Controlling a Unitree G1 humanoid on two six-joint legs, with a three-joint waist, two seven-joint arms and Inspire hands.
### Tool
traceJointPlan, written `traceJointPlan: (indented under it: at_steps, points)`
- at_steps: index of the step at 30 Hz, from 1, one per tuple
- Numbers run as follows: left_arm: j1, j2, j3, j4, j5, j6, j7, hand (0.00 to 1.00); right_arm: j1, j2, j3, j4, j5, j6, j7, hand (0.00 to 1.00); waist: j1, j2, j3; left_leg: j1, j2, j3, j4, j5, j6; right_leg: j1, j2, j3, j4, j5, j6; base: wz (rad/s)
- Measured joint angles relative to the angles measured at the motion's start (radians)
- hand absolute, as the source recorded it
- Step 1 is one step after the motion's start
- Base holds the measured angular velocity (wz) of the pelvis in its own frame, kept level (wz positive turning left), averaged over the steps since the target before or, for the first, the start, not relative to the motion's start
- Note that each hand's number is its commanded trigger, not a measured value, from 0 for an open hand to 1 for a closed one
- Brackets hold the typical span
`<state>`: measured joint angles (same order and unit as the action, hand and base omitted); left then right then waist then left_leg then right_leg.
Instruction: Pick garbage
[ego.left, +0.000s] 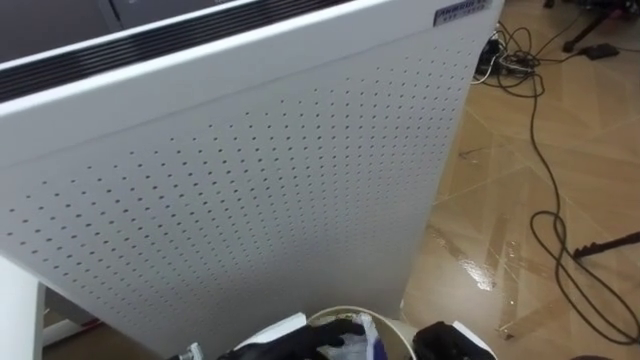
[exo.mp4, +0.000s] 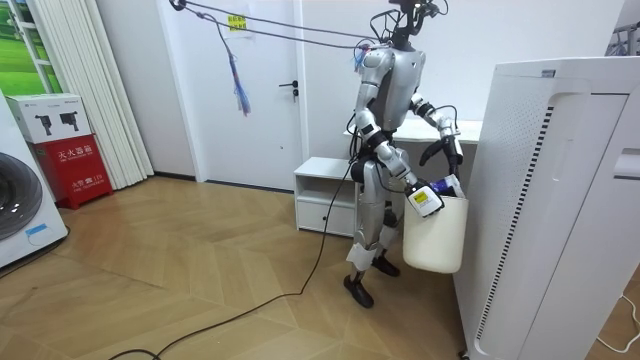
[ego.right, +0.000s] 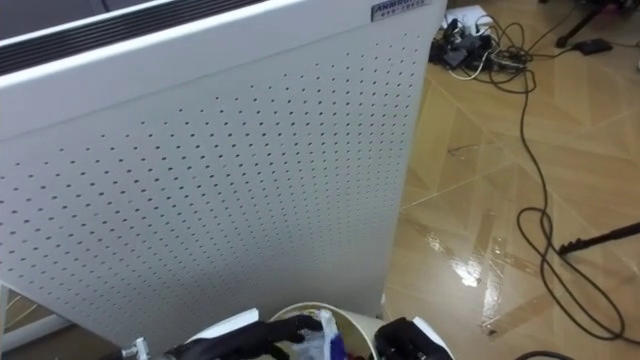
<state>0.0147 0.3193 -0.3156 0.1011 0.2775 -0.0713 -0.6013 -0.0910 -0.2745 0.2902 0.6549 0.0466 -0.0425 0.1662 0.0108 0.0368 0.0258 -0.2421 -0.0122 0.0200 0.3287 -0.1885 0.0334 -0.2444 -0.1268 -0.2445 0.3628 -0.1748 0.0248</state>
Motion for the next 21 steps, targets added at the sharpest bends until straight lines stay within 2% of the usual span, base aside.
traceJointPlan:
  at_steps: [7, 11, 21]
  points:
    - [0.01, 0.001, 0.0, 0.0, 0.032, 0.0, -0.015, 0.0, 0.005, -0.001, -0.007, -0.001, -0.009, 0.0, 0.01, 1.0, -0.004, 0.001, -0.0014, 0.006, -0.001, -0.003, 0.0, 0.0, 0.0, 0.009, -0.004, -0.008, -0.002, 0.0, 0.0, 0.0]
    - [0.03, 0.006, 0.0, 0.0, 0.043, 0.005, -0.021, 0.0, 0.022, -0.005, -0.007, -0.001, -0.008, 0.0, 0.02, 1.0, -0.006, 0.002, -0.0058, 0.033, -0.001, -0.003, -0.009, 0.0, 0.0, 0.041, -0.002, -0.015, -0.016, 0.0, 0.001, 0.02]
    - [0.081, 0.01, 0.0, 0.0, 0.021, 0.067, -0.087, 0.0, 0.08, -0.017, -0.005, 0.0, -0.007, 0.003, 0.032, 1.0, -0.01, 0.001, -0.0141, 0.149, -0.001, -0.006, -0.061, 0.001, -0.001, 0.151, 0.005, -0.018, -0.056, -0.004, 0.007, 0.0]
